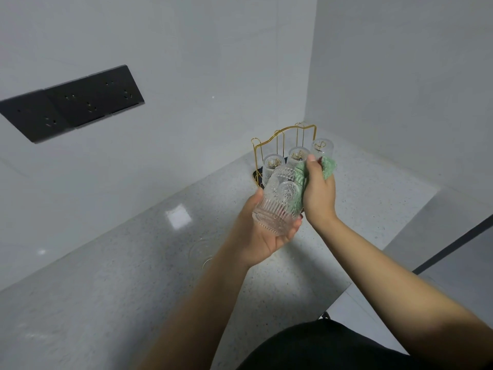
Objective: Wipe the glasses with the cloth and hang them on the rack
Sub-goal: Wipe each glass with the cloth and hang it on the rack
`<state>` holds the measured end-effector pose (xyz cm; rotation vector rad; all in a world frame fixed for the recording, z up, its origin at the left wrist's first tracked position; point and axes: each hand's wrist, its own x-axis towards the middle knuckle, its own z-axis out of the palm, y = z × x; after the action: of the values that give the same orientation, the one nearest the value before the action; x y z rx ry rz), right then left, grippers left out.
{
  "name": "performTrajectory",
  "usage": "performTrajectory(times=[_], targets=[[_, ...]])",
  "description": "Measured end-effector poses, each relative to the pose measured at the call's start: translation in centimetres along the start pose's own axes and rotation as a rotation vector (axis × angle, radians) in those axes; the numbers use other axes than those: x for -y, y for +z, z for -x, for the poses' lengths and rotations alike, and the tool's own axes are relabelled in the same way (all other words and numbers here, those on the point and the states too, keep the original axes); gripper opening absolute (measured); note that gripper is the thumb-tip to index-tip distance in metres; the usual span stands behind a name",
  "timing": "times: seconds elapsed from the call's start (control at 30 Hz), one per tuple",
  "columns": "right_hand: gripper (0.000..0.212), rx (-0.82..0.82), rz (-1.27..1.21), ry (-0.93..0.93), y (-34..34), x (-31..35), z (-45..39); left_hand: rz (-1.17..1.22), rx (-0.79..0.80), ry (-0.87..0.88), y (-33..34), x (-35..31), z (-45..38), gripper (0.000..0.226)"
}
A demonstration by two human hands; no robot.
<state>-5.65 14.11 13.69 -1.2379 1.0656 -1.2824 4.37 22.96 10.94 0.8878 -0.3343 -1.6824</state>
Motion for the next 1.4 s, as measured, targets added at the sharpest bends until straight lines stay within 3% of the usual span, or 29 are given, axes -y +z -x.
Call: performTrajectory(times=[0.13,0.23,0.3,0.37,0.43,0.53,0.63,0.7,0.77,0.83,0.93,1.03,1.1,1.27,1.33,1.4], targets=[[0.045,-0.068,0.171,-0.048,0.3,0.1,-0.3,-0.179,-0.093,0.132,0.2,0.8,-0.3,0.054],[0.047,-0.074,0.264,-0.034,0.5,0.3,-0.4,-0.329,-0.23,0.249,-0.3,1.3,-1.0,0.083],[0.044,-0.045,0.193,-0.036,0.6,0.1,-0.3,-0.239,-0.206,0.245,-0.3,1.1,-0.8,0.067],[0.039,-0.021,0.081,-0.076,0.6,0.0,-0.1,0.009,-0.075,0.134,0.2,0.5,0.1,0.048],[0.038,-0.014,0.043,-0.117,0.6,0.0,-0.3,0.186,0.036,0.096,0.0,0.4,0.3,0.049],[0.043,-0.064,0.109,-0.109,0.7,0.1,-0.6,-0.041,-0.063,0.178,0.5,0.8,0.0,0.06],[0.046,-0.08,0.224,-0.084,0.9,0.1,-0.9,-0.307,-0.275,0.308,0.6,1.2,-0.8,0.094],[0.045,-0.062,0.201,-0.088,1.0,0.1,-0.7,-0.263,-0.266,0.295,0.5,1.0,-0.8,0.084],[0.042,-0.043,0.107,-0.118,0.8,0.2,-0.6,-0.037,-0.164,0.163,1.1,0.3,-0.1,0.058],[0.04,-0.033,0.061,-0.156,0.6,0.4,-0.6,0.128,-0.068,0.076,1.0,0.2,0.1,0.051],[0.042,-0.079,0.075,-0.137,0.5,0.4,-0.9,-0.017,-0.092,0.134,1.1,0.8,-0.4,0.047],[0.046,-0.116,0.155,-0.089,0.4,0.2,-1.3,-0.308,-0.259,0.31,1.4,1.6,-1.1,0.083],[0.045,-0.113,0.141,-0.058,0.4,0.0,-1.3,-0.405,-0.332,0.35,1.1,1.6,-1.6,0.089],[0.034,-0.078,-0.031,-0.077,0.0,-0.6,-1.9,0.056,-0.069,0.078,1.1,0.0,-1.3,0.049],[0.038,-0.096,-0.001,-0.084,-0.1,-0.8,-2.3,-0.049,-0.074,0.085,1.0,0.2,-1.9,0.052],[0.042,-0.131,0.059,-0.062,-0.1,-1.0,-3.2,-0.231,-0.176,0.188,1.6,0.7,-2.8,0.068]])
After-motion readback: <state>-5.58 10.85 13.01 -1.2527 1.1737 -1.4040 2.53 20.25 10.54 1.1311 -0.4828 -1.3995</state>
